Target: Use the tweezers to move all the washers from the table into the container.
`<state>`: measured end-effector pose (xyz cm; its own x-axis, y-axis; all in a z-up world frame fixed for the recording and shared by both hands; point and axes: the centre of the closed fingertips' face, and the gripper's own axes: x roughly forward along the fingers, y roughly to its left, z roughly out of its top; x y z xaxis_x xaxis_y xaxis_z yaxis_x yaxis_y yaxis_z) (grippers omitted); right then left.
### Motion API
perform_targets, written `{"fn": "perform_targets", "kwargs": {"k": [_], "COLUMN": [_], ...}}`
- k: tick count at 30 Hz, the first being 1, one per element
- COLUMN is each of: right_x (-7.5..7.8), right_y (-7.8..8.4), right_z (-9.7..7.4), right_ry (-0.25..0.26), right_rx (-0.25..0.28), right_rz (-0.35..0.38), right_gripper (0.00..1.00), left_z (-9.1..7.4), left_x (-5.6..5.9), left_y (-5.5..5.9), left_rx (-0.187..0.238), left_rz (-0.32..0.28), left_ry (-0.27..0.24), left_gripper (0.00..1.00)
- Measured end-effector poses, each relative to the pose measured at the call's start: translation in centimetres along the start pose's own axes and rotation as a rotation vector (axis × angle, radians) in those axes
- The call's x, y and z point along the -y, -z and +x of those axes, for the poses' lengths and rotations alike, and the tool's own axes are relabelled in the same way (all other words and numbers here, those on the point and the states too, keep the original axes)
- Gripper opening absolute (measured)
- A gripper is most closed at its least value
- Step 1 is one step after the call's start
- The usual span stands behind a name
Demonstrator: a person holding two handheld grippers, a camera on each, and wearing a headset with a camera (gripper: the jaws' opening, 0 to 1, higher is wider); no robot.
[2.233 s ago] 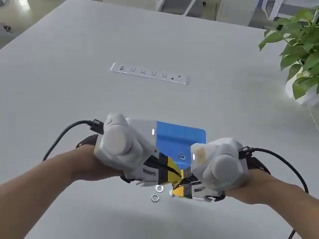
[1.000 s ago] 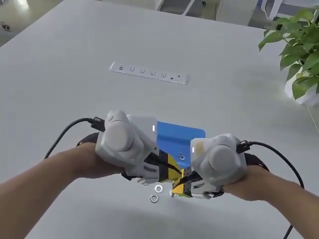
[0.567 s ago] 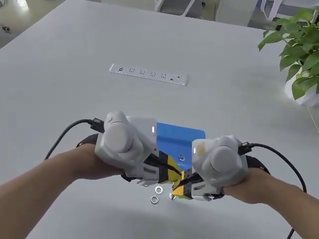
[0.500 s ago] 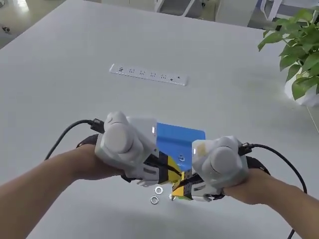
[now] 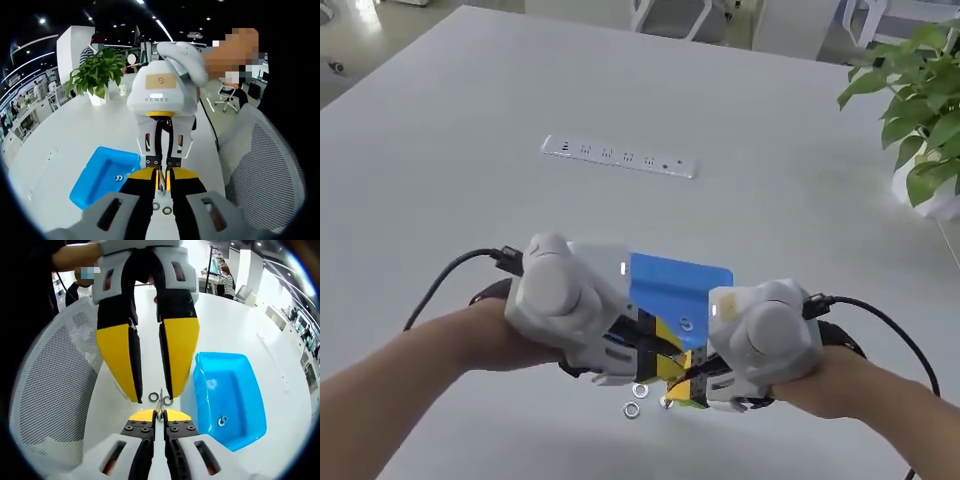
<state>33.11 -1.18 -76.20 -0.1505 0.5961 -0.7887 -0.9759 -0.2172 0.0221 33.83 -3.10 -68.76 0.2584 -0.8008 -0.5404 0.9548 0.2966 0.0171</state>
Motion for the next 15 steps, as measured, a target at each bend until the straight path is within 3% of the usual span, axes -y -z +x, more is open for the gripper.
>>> {"fn": "perform_targets", "kwargs": {"k": [7, 15], "right_x": [0.0, 0.3], "right_y": [-0.5, -1.1], "right_z": [-0.7, -1.9], "right_ry": [0.004, 0.016], "right_rx": [0.005, 0.014], "right_rz": [-0.017, -0.027], "right_gripper": [0.06, 0.06], "left_z": [-1.8, -4.5], "left_x": [0.0, -0.2], "left_y": [-0.1, 2.2], "left_rx": [0.04, 0.053], "left_rz": [-0.044, -0.139], "left_ry": [-0.033, -0.126], "left_gripper": [0.25, 0.36]}}
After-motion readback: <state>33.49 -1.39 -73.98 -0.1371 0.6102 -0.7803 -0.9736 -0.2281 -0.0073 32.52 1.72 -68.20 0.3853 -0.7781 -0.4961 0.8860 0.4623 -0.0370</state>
